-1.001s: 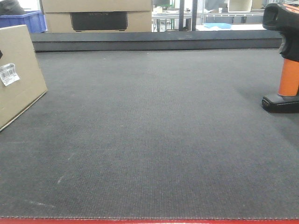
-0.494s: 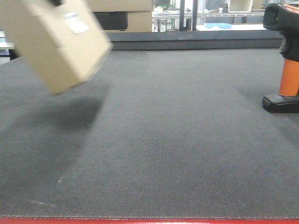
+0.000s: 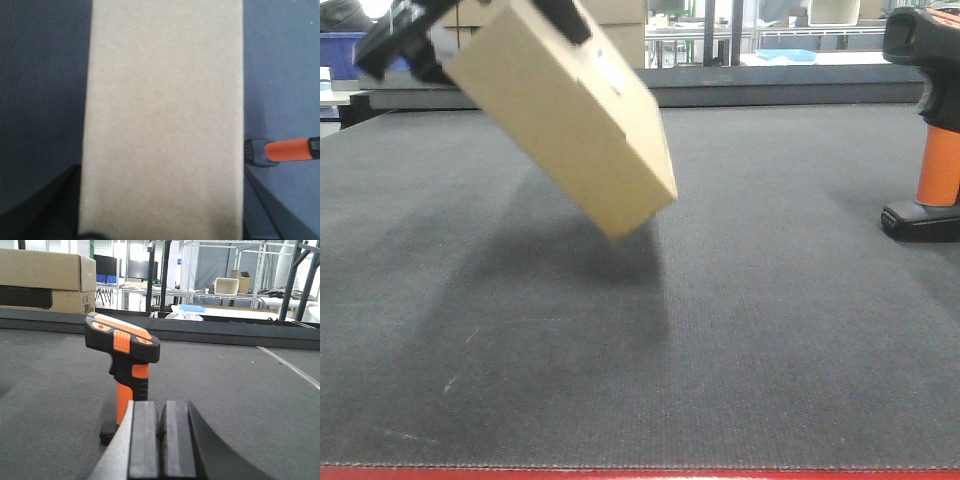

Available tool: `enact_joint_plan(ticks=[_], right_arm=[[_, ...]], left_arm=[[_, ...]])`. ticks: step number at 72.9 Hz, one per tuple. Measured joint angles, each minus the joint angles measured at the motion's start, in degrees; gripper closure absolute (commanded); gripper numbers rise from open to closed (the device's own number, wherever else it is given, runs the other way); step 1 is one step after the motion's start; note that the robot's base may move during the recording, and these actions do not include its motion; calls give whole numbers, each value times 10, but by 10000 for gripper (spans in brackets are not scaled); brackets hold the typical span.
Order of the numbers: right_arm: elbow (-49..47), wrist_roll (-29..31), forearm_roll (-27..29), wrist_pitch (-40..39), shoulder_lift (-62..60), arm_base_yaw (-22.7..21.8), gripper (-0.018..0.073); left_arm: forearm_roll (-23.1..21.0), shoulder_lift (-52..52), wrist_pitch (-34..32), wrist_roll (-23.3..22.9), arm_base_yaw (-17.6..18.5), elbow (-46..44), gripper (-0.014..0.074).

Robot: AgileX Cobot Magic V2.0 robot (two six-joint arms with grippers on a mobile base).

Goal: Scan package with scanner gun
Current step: 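Lift the box with the left gripper, tilting it up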

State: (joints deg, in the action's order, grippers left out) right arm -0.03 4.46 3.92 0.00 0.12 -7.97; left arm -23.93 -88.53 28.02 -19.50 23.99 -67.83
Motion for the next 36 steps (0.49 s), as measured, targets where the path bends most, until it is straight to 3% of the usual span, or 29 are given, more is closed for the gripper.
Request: enact_joint_plan(ticks=[29,36], right_arm=[[0,0,0,-39,0,0,728],[-26,0,0,18,0,1,728]], left_arm=[[-7,0,22,-1,0,24,708],[-7,-6,45,0,0,12,708]])
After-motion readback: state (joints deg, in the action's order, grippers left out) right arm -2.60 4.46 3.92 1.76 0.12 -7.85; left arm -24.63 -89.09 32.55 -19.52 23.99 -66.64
